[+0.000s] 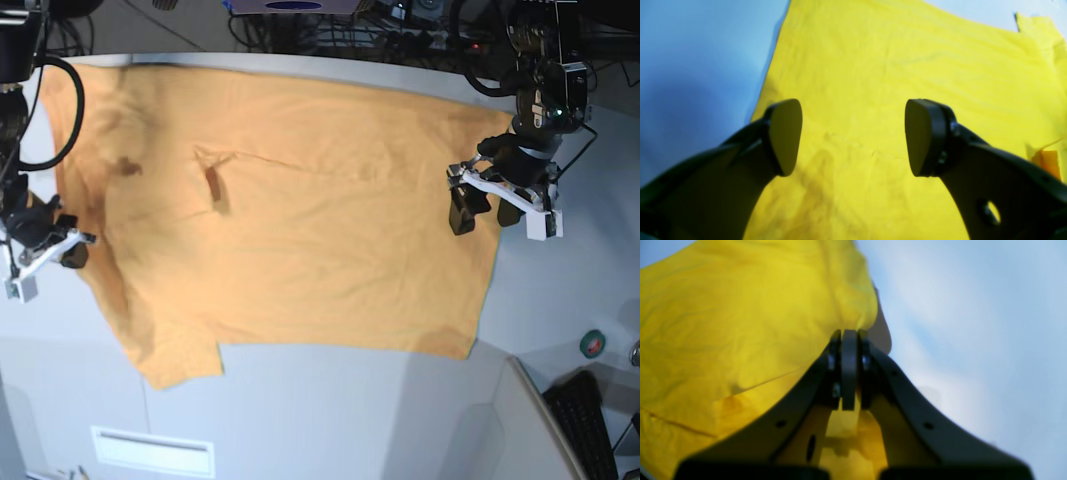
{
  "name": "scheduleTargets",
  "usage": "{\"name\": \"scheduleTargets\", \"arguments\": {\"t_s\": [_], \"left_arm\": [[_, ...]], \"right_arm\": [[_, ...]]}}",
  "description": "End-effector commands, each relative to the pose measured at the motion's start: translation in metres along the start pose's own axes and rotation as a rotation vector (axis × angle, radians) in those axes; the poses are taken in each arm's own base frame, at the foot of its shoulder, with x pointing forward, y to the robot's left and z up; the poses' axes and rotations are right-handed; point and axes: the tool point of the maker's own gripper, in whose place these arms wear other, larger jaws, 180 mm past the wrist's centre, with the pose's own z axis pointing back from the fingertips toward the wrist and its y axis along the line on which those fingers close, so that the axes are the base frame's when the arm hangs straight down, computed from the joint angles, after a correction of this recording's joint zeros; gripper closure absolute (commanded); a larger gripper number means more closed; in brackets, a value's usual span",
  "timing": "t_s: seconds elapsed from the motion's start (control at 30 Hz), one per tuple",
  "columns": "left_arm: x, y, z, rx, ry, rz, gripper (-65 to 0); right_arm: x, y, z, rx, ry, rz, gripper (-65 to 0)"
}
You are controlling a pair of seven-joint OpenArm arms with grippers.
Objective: Layout the t-shirt on the table in an organized manner, then fold the t-shirt properly
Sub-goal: 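Grasp the shirt sides with both grippers and drag them inward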
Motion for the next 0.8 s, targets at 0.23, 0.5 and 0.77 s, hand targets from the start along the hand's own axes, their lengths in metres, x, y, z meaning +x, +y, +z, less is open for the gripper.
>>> {"name": "scheduleTargets", "arguments": {"t_s": [0.23,0.5,0.77], "left_arm": [[0.024,0.028,0.010,0.046,-0.052,-0.044,-45.4],[0.036,0.051,0.018,0.106,-0.084,-0.033,-45.4],[0.036,0.051,0.018,0.105,-0.083,-0.033,-45.4]], "right_arm": [[-0.027,0.018,0.010,0.032,0.030,0.007,0.0],[-0.061,0.034,0.007,0.062,0.155,-0.024,0.0],[-0.031,0.031,0.012,0.052,0.088,-0.019,-36.8]]}}
